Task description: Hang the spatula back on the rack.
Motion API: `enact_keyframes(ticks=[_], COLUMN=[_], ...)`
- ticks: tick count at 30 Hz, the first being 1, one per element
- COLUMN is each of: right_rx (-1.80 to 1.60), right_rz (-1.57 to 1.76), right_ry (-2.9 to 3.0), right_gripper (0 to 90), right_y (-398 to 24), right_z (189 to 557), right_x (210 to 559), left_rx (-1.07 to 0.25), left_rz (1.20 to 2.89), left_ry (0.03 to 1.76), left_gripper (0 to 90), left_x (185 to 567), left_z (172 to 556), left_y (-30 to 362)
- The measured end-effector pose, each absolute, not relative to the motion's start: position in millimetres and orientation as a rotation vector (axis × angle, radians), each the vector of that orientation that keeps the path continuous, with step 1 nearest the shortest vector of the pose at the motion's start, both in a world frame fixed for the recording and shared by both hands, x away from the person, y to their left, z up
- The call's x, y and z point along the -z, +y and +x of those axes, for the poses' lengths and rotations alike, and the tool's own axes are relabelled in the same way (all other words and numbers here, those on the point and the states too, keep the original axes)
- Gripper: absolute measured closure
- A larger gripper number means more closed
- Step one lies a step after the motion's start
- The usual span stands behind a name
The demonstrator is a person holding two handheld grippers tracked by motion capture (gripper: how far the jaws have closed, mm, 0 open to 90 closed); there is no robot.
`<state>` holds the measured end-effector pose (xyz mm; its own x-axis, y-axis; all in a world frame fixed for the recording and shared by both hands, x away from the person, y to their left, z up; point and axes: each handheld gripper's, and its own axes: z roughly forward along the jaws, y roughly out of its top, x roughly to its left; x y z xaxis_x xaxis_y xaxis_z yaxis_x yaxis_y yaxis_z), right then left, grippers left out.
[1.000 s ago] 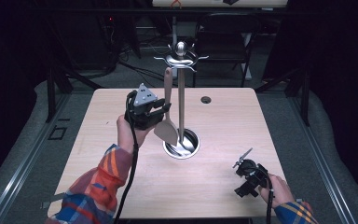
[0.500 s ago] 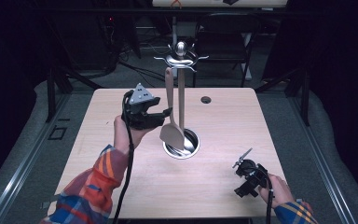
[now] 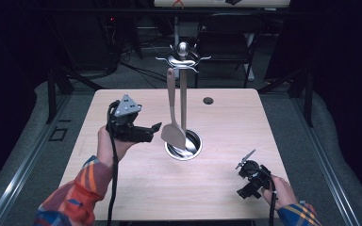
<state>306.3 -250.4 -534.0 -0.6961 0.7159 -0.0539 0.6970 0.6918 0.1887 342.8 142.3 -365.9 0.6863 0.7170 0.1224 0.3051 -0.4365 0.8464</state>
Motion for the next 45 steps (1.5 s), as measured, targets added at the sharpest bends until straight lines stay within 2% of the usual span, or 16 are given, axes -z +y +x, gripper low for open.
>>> enact_keyframes(ticks=[8, 18, 27, 40, 45], right_rx=[-0.211, -0.221, -0.229, -0.227, -0.195], right_rz=[1.153, 1.161, 1.165, 1.16, 1.134], right_ry=[2.781, 2.769, 2.768, 2.758, 2.771], right_gripper=[17.8, 17.8, 17.7, 17.7, 17.8], right_y=[-250.2, -249.7, -248.4, -247.8, -247.3], right_z=[306.8, 305.7, 304.9, 303.9, 305.3], right_x=[533.1, 533.4, 533.9, 532.7, 532.0], left_rx=[-0.624, -0.598, -0.525, -0.486, -0.419], left_rz=[2.07, 2.085, 2.086, 2.106, 2.139], left_ry=[0.842, 0.975, 1.063, 1.132, 1.144], left_gripper=[6.7, 0.5, 0.0, 0.0, 0.0], left_x=[373.1, 403.6, 436.3, 482.6, 496.9], left_z=[323.2, 302.4, 294.9, 289.5, 295.5], left_y=[173.9, 212.2, 231.3, 236.4, 238.6])
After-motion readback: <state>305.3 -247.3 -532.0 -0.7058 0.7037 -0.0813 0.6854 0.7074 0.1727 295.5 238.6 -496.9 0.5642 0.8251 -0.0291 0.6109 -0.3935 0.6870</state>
